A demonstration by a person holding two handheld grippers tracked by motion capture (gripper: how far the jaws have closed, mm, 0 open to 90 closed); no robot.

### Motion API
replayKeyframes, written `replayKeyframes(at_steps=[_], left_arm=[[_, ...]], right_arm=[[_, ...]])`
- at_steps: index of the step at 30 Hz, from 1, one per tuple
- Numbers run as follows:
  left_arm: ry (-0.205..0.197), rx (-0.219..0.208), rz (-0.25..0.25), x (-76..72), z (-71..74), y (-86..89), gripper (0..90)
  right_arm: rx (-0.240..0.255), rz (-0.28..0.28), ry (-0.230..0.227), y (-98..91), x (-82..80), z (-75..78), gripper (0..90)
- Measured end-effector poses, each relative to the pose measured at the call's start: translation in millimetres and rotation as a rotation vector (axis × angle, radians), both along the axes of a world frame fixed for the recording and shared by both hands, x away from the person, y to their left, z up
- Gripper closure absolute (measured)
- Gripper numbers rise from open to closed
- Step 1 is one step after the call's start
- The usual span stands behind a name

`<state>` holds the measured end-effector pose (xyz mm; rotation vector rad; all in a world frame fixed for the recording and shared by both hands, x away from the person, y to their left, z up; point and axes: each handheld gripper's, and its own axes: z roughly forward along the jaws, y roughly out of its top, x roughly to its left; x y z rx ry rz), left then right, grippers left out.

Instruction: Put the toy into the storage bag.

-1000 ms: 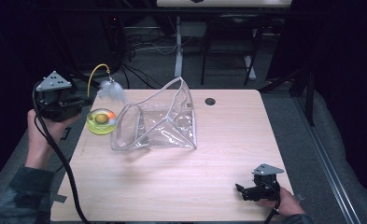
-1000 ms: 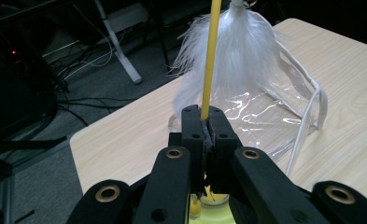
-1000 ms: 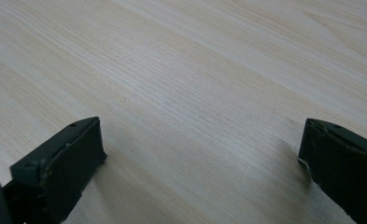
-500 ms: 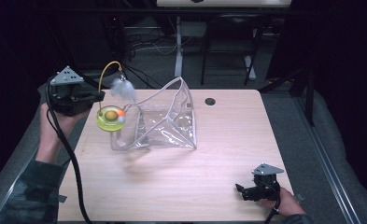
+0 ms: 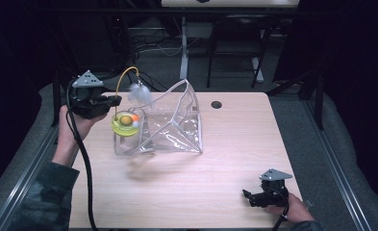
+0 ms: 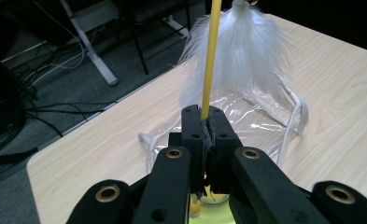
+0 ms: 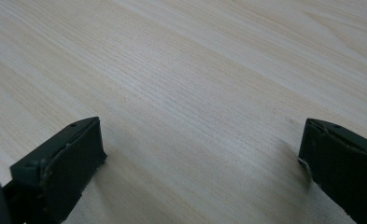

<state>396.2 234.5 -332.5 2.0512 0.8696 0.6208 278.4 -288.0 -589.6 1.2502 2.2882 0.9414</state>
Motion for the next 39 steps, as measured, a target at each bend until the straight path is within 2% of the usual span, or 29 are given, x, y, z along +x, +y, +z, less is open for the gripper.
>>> replayKeyframes(at_steps=[10,21,25,27,32,39], left_arm=[[0.028,-0.012,-0.011,12.0,-11.6,-9.1,87.8],[0.046,-0.001,-0.040,20.7,-22.4,-20.5,87.8],[0.056,0.002,-0.051,23.9,-29.6,-25.8,87.8],[0.074,-0.003,-0.058,27.4,-34.8,-29.1,87.8],[0.078,-0.002,-0.067,31.1,-41.4,-34.6,87.8],[0.101,0.000,-0.062,37.5,-52.8,-40.5,87.8]], right_arm=[[0.001,0.000,0.000,0.0,0.0,0.0,0.0],[0.000,0.000,0.000,0.0,0.0,0.0,0.0],[0.000,0.000,0.000,0.0,0.0,0.0,0.0],[0.000,0.000,-0.001,0.1,0.0,0.0,0.0],[-0.001,0.001,0.000,0.0,-0.1,0.1,0.0],[0.007,0.002,0.000,0.1,0.0,-0.1,0.0]])
